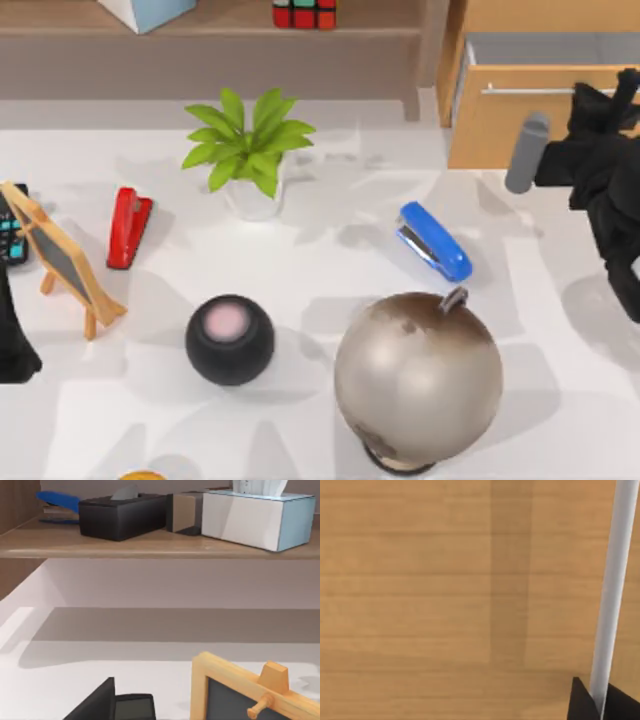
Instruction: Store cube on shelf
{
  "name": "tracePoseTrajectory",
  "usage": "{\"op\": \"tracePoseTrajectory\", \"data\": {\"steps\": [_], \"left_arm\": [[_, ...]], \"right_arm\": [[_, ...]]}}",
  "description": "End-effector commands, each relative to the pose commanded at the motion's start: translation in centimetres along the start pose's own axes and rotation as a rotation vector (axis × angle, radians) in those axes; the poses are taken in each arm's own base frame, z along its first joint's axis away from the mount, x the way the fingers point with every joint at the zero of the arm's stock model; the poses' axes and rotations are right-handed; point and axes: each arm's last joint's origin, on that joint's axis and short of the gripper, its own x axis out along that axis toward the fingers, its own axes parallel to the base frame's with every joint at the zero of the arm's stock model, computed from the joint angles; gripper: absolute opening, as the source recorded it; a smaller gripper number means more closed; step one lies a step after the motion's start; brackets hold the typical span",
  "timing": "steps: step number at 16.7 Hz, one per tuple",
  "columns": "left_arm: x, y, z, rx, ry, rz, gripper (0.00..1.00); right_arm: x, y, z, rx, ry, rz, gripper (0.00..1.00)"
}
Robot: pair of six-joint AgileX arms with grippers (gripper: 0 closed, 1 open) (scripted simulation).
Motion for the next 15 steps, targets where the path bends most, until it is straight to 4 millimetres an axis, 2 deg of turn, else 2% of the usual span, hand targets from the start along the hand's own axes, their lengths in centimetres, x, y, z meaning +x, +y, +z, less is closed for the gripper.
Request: {"op": "tracePoseTrajectory", "data": {"steps": [8,15], "left_arm": [[0.0,0.0,0.0,0.000,0.000,0.000,1.00],[0.0,0.0,0.0,0.000,0.000,0.000,1.00]], "right_arm": [[0.7,-0.2,0.0,0.004,0.000,-0.006,0.00],[4.5,-0.2,0.3,0.002,-0.009,-0.006,0.00]]}}
